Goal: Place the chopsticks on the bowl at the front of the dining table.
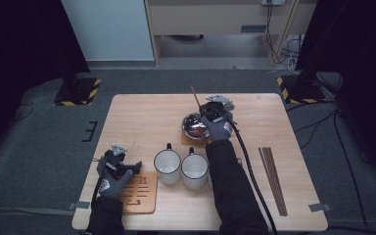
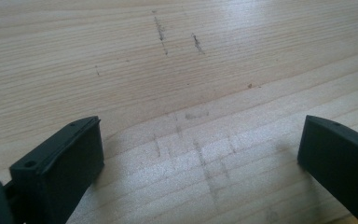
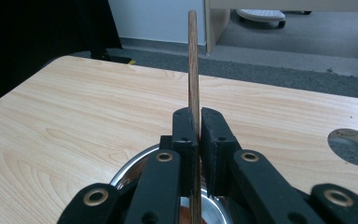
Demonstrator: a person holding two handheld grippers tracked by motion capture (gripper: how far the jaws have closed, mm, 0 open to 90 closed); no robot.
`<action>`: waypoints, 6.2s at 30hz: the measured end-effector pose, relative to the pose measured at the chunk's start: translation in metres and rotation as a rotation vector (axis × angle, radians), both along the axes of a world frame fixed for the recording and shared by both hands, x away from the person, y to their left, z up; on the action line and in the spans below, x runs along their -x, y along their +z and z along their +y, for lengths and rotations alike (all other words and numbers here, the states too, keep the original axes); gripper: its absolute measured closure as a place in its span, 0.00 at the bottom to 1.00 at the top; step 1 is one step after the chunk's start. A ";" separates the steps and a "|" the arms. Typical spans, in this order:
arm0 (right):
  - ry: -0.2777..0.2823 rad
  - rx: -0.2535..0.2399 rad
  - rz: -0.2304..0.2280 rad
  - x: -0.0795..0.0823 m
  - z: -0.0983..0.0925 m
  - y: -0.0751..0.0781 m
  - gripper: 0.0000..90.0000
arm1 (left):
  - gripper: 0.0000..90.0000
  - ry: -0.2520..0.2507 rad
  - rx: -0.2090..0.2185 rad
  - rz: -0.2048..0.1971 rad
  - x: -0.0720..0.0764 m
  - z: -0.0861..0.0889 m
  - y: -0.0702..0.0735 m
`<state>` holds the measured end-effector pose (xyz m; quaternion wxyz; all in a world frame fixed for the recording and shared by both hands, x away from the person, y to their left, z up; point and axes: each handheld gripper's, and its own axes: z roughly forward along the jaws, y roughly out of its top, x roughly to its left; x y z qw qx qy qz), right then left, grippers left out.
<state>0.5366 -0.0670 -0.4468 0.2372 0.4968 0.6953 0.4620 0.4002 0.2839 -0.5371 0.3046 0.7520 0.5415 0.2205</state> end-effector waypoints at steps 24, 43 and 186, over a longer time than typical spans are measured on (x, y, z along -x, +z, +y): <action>-0.010 0.034 0.066 -0.007 0.010 -0.028 0.94 | 0.00 0.000 0.000 0.000 0.000 0.000 0.000; -0.005 0.073 0.111 -0.010 0.014 -0.038 0.94 | 0.00 0.000 0.000 0.000 0.000 0.000 0.000; -0.068 0.176 0.172 0.173 -0.210 -0.079 0.76 | 0.00 0.000 -0.001 0.000 0.000 0.000 0.000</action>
